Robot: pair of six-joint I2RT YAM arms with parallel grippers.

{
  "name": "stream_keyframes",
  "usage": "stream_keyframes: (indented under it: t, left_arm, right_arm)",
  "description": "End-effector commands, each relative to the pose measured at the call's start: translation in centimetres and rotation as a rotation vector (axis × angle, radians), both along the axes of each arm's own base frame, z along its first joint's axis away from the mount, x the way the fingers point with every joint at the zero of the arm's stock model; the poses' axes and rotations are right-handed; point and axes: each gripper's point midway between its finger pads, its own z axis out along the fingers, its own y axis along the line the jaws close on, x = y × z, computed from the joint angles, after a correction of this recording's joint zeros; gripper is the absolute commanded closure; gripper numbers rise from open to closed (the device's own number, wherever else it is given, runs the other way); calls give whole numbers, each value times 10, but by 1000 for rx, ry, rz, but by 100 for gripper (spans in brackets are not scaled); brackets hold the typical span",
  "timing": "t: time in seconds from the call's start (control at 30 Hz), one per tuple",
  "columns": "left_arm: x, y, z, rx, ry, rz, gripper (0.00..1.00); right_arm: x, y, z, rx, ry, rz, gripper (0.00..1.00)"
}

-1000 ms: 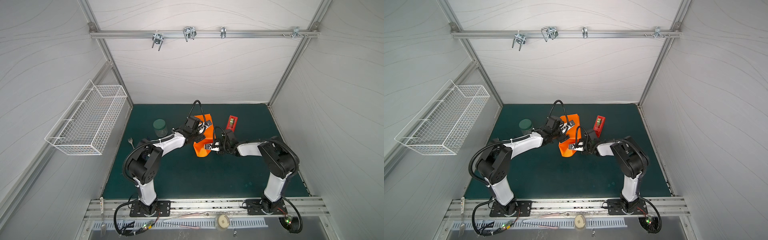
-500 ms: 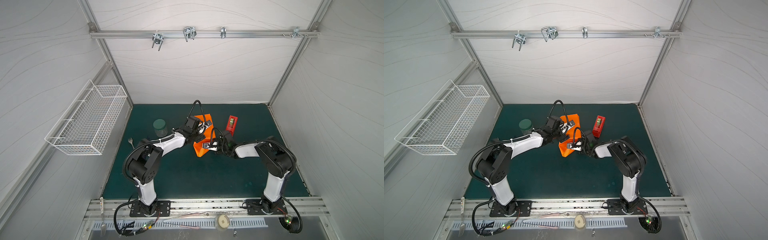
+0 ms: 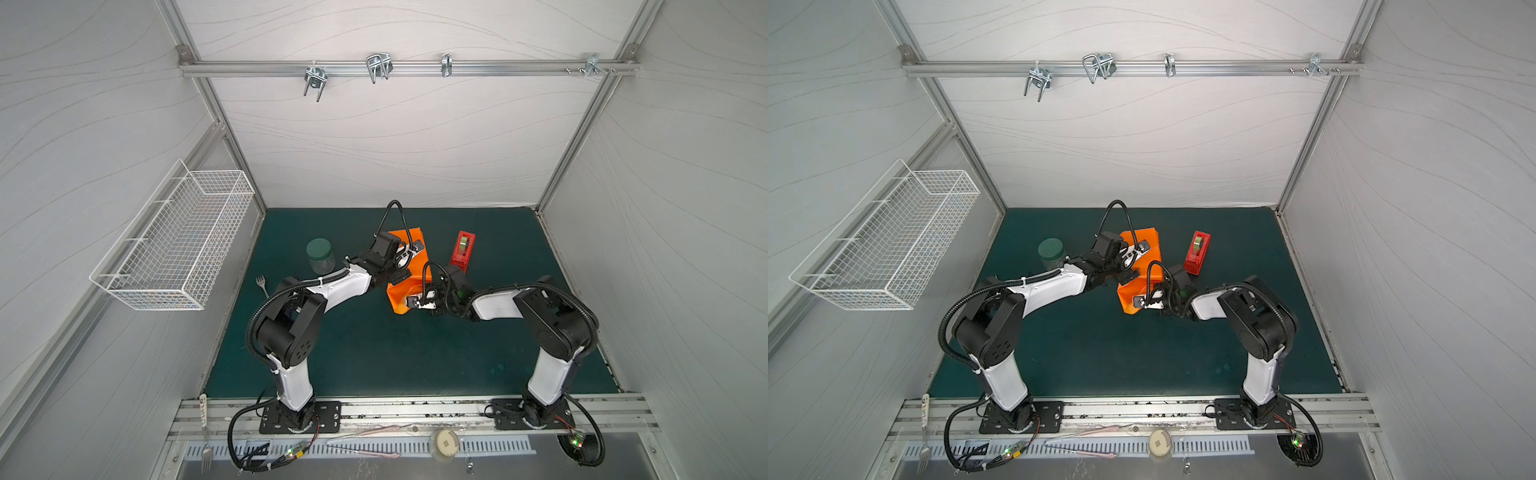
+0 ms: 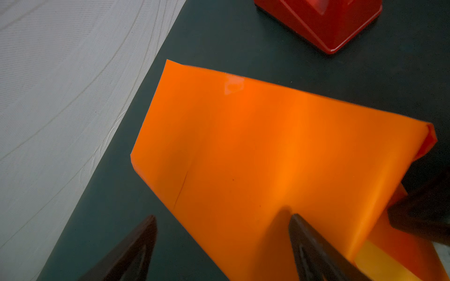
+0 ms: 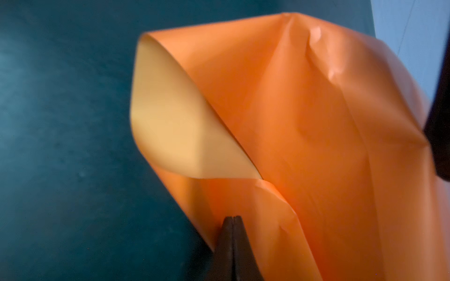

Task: Wrap a gift box in wrapping paper
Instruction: Fold the wrapping paper for the gift box.

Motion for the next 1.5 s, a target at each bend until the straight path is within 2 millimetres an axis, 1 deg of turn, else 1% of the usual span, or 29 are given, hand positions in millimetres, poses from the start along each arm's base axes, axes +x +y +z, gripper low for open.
stream_keyframes:
  t: [0.0, 0.13, 0.2, 0.23, 0.27, 0.43, 0.53, 0.6, 0.67, 0.73, 0.8, 0.87, 1.0, 1.13, 1.27, 1.47]
  left_arm:
    - [-10, 5, -34, 67, 85, -11, 13]
    - [-10, 5, -34, 68, 84, -12, 13]
    - [-10, 5, -33, 68, 83, -11, 13]
    - [-10, 4, -33, 67, 82, -13, 13]
    - [-10, 5, -33, 67, 84, -12, 13]
    - [-10, 4, -33, 65, 85, -13, 13]
    - [-9, 3, -32, 64, 84, -13, 13]
    - [-9, 4, -32, 64, 85, -13, 13]
    - [-9, 3, -33, 65, 85, -15, 13]
    - [-9, 3, -33, 68, 86, -18, 13]
    - [-9, 2, -32, 69, 83, -18, 13]
    - [-9, 2, -32, 71, 84, -19, 13]
    - [-9, 3, -33, 73, 86, -17, 13]
    - [-9, 4, -35, 76, 89, -14, 13]
    - [-10, 4, -36, 78, 91, -18, 13]
    - [-8, 3, -33, 73, 87, -17, 13]
  right_arm:
    - [-26, -2, -2, -18, 87, 61, 100]
    - [-16, -4, 21, 29, 89, 16, 100]
    - [-11, -8, 28, 46, 92, -6, 100]
    - [-8, -11, 28, 49, 97, -19, 100]
    - [-5, -14, 27, 47, 99, -30, 100]
    - [9, -23, 8, -7, 89, -73, 100]
    - [19, -27, 1, -21, 77, -91, 100]
    - [22, -29, -2, -32, 77, -98, 100]
    - [21, -30, -8, -44, 81, -94, 100]
    - [18, -30, -13, -57, 83, -82, 100]
    - [10, -30, -19, -72, 89, -58, 100]
    - [3, -28, -20, -79, 90, -32, 100]
    - [-13, -17, -21, -85, 96, 16, 100]
    - [-29, -7, -20, -85, 96, 63, 100]
    - [-46, -3, -17, -81, 103, 111, 100]
    - [-73, 2, -3, -43, 134, 193, 100]
